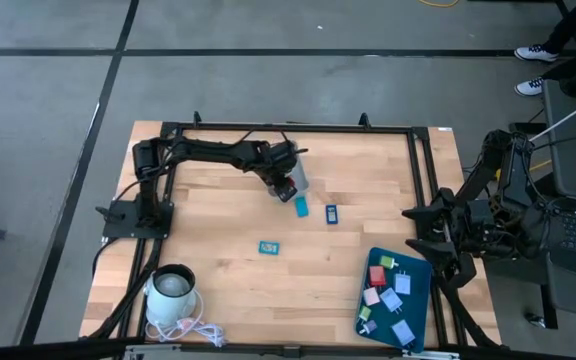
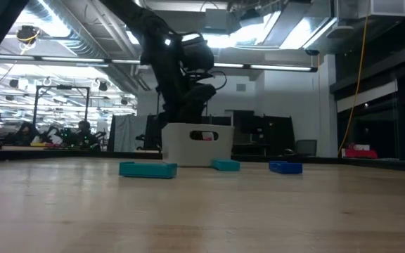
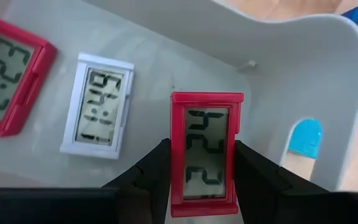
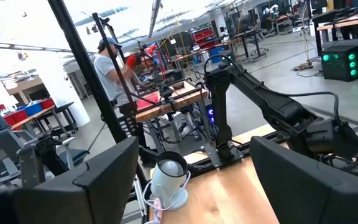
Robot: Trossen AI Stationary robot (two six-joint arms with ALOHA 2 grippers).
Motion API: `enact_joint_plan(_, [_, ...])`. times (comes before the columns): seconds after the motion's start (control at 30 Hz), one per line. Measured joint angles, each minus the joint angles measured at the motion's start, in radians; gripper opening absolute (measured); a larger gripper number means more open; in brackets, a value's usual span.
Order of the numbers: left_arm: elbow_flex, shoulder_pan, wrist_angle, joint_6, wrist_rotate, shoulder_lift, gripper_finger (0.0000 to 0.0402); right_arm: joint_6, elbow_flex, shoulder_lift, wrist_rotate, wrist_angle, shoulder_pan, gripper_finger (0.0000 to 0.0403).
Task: Pick & Place Office items
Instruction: Put the red digital clock into the gray bin
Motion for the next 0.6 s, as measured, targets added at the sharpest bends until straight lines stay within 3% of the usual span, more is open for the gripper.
enact_joint_plan(0.5, [0.001, 0.057, -0.029, 0.139, 0.006, 0.022, 0.0132, 0.008, 0.000, 0.000, 0.000, 0.000, -0.001, 0.0315])
enact_joint_plan(0.6, [0.001, 0.067, -0.015, 0.155, 0.057, 0.023, 0.0132, 0.008, 0.000, 0.000, 0.000, 0.000, -0.004, 0.0315])
